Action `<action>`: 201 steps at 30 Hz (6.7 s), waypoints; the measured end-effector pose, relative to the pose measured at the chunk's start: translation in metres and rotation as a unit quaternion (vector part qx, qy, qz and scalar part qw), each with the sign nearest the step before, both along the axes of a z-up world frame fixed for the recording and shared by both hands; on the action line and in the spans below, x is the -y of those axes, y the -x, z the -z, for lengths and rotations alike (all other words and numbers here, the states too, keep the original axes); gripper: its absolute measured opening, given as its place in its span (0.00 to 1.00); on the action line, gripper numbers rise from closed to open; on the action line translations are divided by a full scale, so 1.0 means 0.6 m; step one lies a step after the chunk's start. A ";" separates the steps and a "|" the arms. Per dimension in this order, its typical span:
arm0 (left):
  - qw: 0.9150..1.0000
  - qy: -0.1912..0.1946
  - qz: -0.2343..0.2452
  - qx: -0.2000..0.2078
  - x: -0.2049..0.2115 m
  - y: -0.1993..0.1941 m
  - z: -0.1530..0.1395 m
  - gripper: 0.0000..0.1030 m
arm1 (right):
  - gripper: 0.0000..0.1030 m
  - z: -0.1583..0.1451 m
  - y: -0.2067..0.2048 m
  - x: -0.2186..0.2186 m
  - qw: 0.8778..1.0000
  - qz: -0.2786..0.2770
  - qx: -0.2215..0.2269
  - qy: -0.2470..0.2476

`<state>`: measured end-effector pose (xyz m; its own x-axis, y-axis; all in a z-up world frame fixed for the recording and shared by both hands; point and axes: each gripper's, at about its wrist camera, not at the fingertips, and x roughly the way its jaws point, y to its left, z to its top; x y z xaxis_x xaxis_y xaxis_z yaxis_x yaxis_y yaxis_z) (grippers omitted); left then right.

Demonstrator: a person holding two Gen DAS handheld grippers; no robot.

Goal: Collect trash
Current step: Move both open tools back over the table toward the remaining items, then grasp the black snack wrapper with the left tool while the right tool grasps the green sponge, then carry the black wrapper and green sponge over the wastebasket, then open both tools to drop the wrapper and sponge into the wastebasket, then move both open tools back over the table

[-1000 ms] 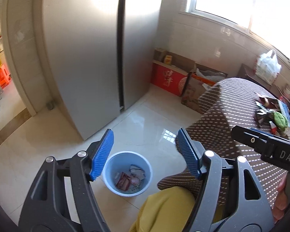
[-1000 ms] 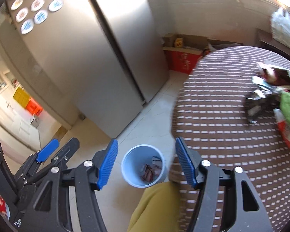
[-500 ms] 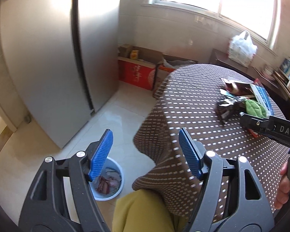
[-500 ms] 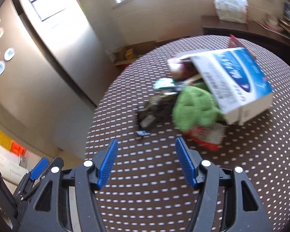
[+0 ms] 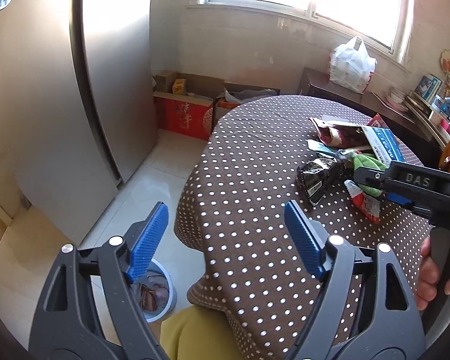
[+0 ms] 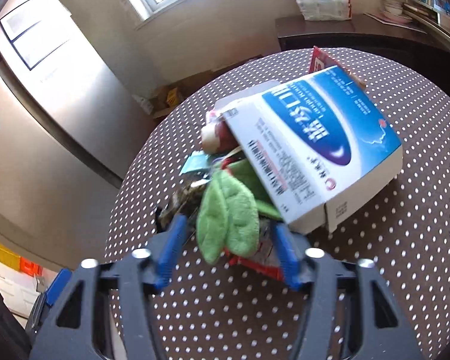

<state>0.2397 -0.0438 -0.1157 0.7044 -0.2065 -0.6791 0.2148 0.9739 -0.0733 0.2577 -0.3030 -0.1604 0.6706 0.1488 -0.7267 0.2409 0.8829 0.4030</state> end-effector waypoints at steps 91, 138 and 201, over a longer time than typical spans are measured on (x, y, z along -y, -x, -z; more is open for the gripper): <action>0.980 0.000 -0.196 0.028 -0.345 0.105 -0.037 0.28 | 0.06 -0.085 0.089 -0.464 0.939 -0.328 0.103 0.012; 0.958 -0.023 -0.278 -0.064 -0.480 0.099 0.098 0.60 | 0.51 0.072 0.009 -0.655 0.927 -0.372 -0.030 0.044; 0.999 -0.027 -0.019 -0.014 0.040 0.000 0.011 0.77 | 0.80 0.028 0.052 -0.063 0.984 -0.063 -0.021 0.166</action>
